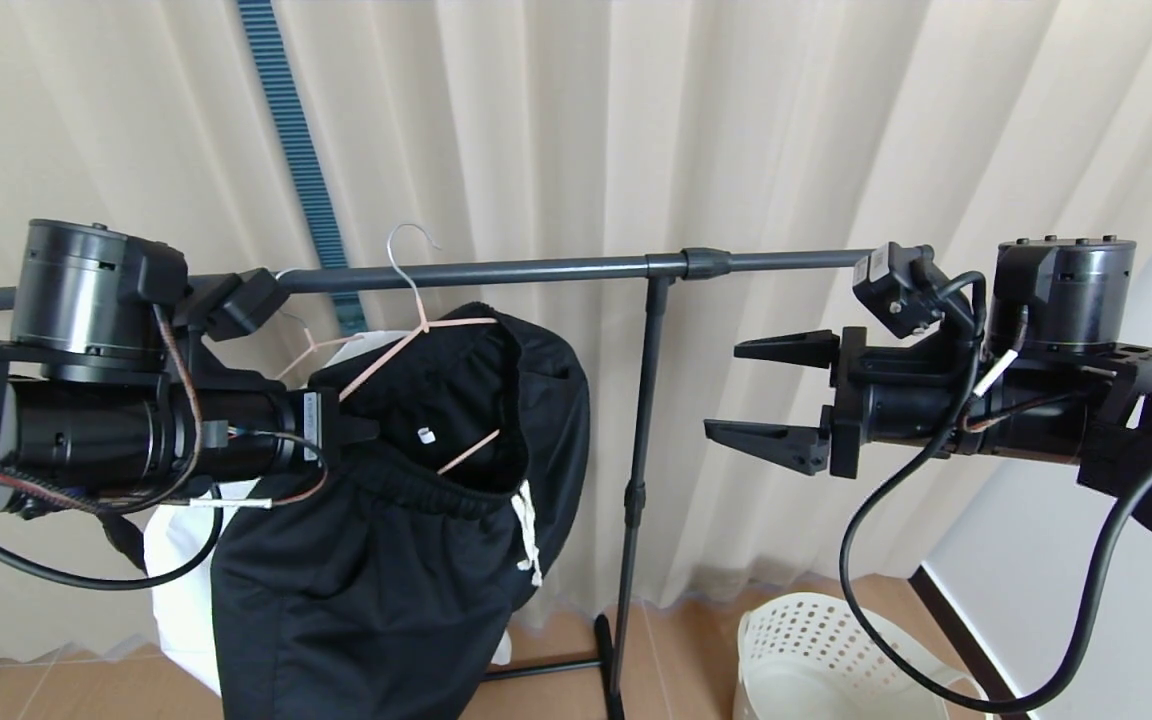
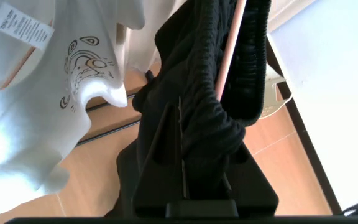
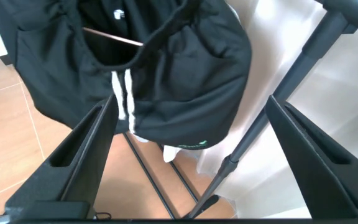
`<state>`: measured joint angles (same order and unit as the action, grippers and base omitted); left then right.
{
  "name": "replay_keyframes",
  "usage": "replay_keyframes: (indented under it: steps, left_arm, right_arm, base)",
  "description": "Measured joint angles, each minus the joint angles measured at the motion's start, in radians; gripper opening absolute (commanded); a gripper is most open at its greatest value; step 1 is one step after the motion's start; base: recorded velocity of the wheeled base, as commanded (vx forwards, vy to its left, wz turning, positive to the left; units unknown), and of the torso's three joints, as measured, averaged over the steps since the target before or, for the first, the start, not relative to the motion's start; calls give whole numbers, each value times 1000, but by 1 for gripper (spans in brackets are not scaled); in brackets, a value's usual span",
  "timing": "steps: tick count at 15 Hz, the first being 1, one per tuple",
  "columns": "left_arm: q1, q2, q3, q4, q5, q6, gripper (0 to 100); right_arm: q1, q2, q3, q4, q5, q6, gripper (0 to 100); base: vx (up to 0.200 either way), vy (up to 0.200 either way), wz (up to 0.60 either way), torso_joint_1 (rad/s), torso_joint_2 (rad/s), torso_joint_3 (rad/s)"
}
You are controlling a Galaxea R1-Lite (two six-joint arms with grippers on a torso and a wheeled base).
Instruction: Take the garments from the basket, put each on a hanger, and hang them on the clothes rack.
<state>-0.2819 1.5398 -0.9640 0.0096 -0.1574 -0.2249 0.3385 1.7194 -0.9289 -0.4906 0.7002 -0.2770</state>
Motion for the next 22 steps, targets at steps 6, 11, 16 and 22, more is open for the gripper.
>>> replay_keyframes:
  steps: [6,11,16,22]
  left_arm:
    - [0,113,-87,-1,44,-45,0]
    - [-2,162,-81,-38,73,-47,0]
    - [-19,181,-44,-45,81,-47,0]
    - [-46,184,-30,-45,109,-48,100]
  right_arm:
    - [1,9,0,0,-17,0,100]
    - [0,10,4,0,-18,0,100]
    - [1,11,4,0,-18,0,100]
    - [0,9,6,0,-18,-1,100]
  base:
    - [0,0,0,0,0,0]
    - [0,0,0,0,0,0]
    - [0,0,0,0,0,0]
    - [0,0,0,0,0,0]
